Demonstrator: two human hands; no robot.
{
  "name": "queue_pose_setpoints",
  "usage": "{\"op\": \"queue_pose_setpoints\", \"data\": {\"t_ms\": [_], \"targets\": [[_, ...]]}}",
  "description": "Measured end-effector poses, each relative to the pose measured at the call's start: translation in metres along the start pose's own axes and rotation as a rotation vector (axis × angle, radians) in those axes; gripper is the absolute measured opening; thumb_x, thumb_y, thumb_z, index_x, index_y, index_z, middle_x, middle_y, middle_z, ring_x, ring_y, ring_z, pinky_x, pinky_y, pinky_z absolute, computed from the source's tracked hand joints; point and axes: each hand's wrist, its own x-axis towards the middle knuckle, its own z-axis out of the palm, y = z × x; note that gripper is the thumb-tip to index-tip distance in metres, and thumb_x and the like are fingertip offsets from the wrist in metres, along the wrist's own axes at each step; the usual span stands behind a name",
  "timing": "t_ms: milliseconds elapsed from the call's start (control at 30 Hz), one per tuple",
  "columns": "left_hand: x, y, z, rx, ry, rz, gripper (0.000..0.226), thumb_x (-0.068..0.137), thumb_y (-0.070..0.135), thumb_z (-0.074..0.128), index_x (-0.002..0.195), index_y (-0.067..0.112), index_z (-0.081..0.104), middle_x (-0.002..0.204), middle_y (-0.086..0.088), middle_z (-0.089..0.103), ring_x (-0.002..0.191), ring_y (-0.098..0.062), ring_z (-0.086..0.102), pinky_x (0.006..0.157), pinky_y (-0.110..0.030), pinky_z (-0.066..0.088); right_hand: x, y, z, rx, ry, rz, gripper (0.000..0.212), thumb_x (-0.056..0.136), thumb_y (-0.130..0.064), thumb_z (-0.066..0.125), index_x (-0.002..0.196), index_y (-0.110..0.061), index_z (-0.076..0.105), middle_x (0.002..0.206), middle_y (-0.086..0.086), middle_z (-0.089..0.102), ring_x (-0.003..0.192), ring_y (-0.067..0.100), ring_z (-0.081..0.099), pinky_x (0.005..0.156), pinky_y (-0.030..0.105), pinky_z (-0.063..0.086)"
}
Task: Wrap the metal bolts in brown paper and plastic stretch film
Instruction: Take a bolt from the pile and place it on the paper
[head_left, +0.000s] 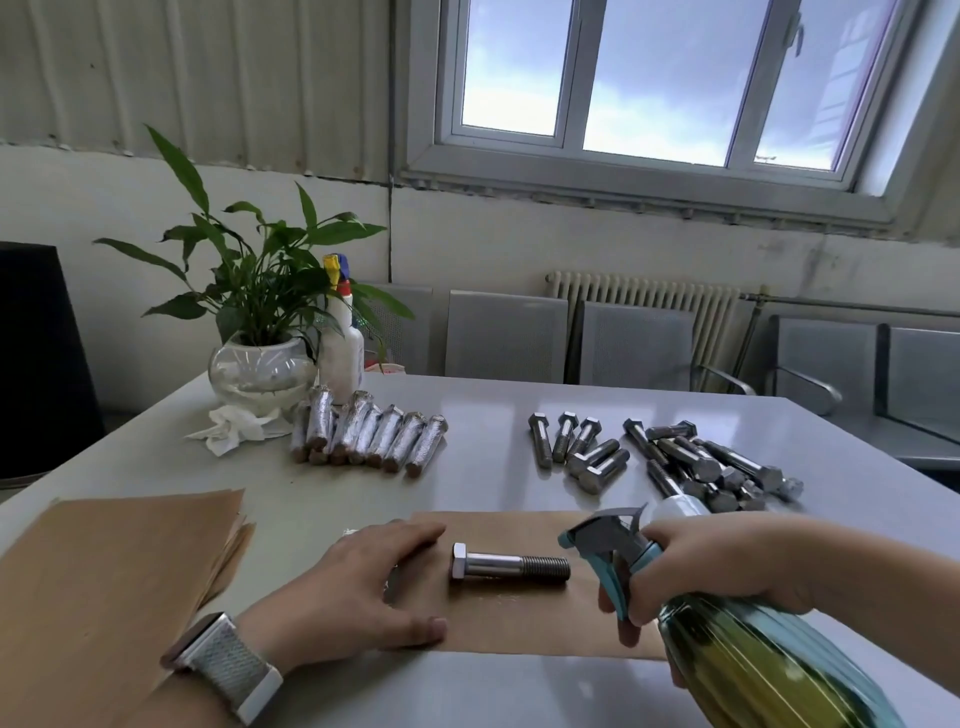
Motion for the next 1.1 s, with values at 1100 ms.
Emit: {"op": "queue_pose_setpoints", "data": {"t_ms": [1100], "targets": [[0.003,-0.003,-0.003,-0.007,-0.056,-0.027,0.092,0.066,0.073,0.063,0.143,0.052,0.018,0.142,0.030,0.026,0.133,0.004,0.022,0.112,-0.019,0.017,0.184,-0.073,-0.059,0.293,0.719,-0.574,0.065,0.075,-0.042,0.079,0.128,-0.020,0.047,0.109,-0.001,0.061,0.100,0.018,0.059,0.085,0.034,0.047]]}}
